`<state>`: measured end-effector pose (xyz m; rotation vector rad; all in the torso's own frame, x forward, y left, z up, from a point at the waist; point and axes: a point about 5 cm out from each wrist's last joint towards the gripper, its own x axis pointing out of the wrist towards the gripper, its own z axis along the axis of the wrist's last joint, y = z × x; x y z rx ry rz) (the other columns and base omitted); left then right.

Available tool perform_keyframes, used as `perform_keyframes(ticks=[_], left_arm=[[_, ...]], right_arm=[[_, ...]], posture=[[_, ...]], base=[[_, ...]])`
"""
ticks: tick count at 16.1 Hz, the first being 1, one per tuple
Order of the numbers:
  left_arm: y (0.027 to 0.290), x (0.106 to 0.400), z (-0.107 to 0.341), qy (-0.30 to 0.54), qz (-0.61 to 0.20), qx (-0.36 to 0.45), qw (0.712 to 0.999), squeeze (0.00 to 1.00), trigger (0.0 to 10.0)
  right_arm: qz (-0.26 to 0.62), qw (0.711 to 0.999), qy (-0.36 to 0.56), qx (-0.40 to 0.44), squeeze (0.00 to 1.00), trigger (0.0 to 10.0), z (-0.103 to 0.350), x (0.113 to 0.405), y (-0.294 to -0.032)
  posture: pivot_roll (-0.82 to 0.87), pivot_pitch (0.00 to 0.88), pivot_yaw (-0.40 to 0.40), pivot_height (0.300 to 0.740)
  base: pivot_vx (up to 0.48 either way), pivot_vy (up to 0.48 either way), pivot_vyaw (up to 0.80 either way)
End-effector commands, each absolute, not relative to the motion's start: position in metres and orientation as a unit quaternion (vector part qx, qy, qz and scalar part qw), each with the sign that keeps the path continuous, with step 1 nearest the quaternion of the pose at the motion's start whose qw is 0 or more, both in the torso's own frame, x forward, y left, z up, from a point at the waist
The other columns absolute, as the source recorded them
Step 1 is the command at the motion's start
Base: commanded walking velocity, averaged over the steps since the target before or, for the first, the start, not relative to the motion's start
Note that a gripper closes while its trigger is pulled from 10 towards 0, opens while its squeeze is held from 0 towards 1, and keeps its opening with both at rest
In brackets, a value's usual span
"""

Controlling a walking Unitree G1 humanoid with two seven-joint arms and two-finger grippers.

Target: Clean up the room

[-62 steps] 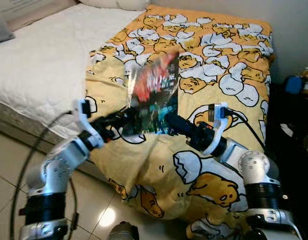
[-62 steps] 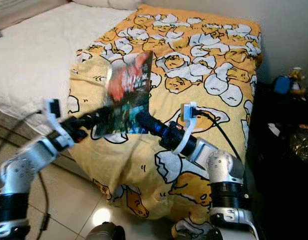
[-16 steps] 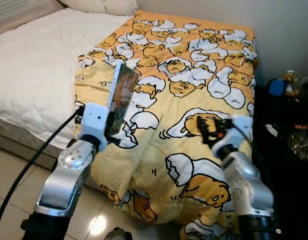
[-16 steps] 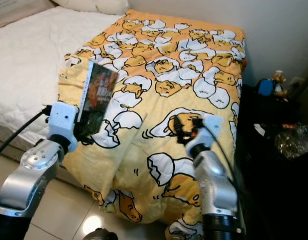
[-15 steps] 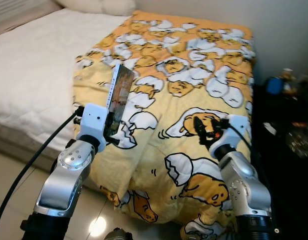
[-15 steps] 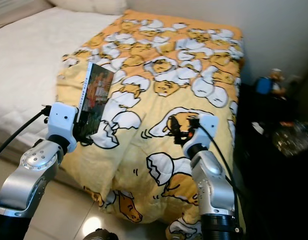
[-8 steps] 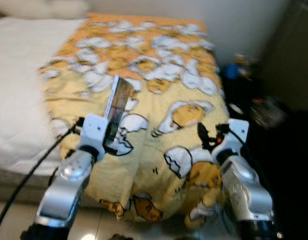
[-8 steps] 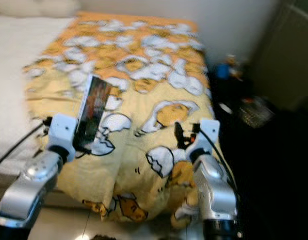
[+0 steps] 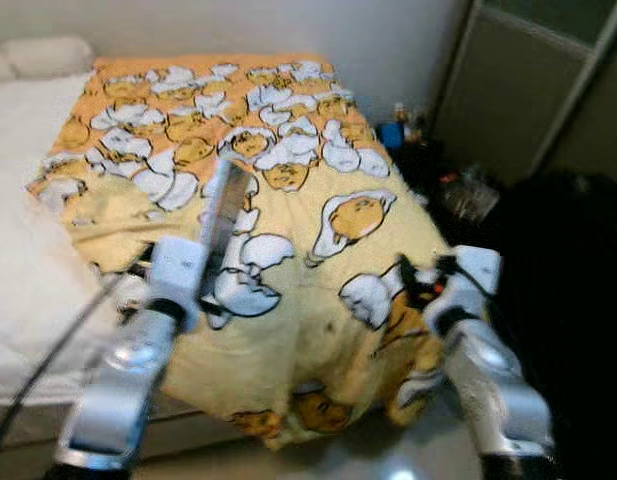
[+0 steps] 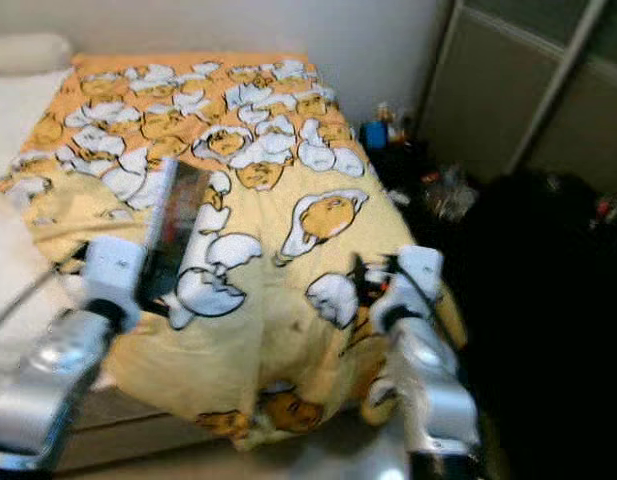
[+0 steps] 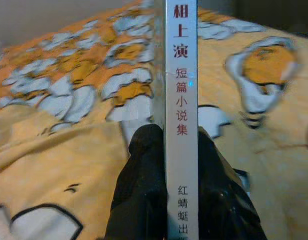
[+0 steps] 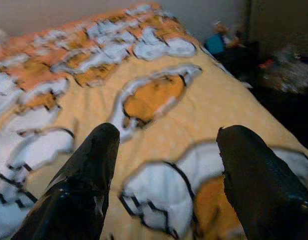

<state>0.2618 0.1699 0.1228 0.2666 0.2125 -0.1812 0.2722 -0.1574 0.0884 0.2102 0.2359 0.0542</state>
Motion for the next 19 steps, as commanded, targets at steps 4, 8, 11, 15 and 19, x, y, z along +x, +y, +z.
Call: perform_keyframes(ticks=[4,8,11,15,19], left_arm=[[0.167,0.265,0.137,0.075,-0.098,0.15,0.981,0.0,10.0],[0.165,0.266,0.136,0.076,-0.103,0.156,0.979,0.0,10.0],[0.163,0.265,0.133,0.08,-0.107,0.16,0.978,0.0,10.0],[0.159,0.265,0.129,0.083,-0.109,0.162,0.977,0.0,10.0],[0.159,0.266,0.129,0.082,-0.117,0.17,0.975,0.0,10.0]], right_arm=[[0.039,0.988,0.112,0.099,0.0,10.0,0.091,0.272,-0.146],[0.044,0.989,0.106,0.093,0.0,10.0,0.093,0.271,-0.146],[0.045,0.99,0.101,0.089,0.0,10.0,0.094,0.272,-0.147],[0.049,0.99,0.102,0.079,0.0,10.0,0.093,0.271,-0.149],[0.051,0.99,0.104,0.079,0.0,10.0,0.092,0.271,-0.148]], posture=[[-0.07,0.0,-0.013,0.74],[-0.08,0.0,-0.014,0.74],[-0.09,0.0,-0.015,0.74],[-0.08,0.0,-0.033,0.74],[-0.08,0.0,-0.025,0.74]], base=[[0.0,0.48,-0.1],[0.0,0.48,0.0],[0.0,0.48,0.0],[0.0,0.48,0.0],[0.0,0.48,0.0]])
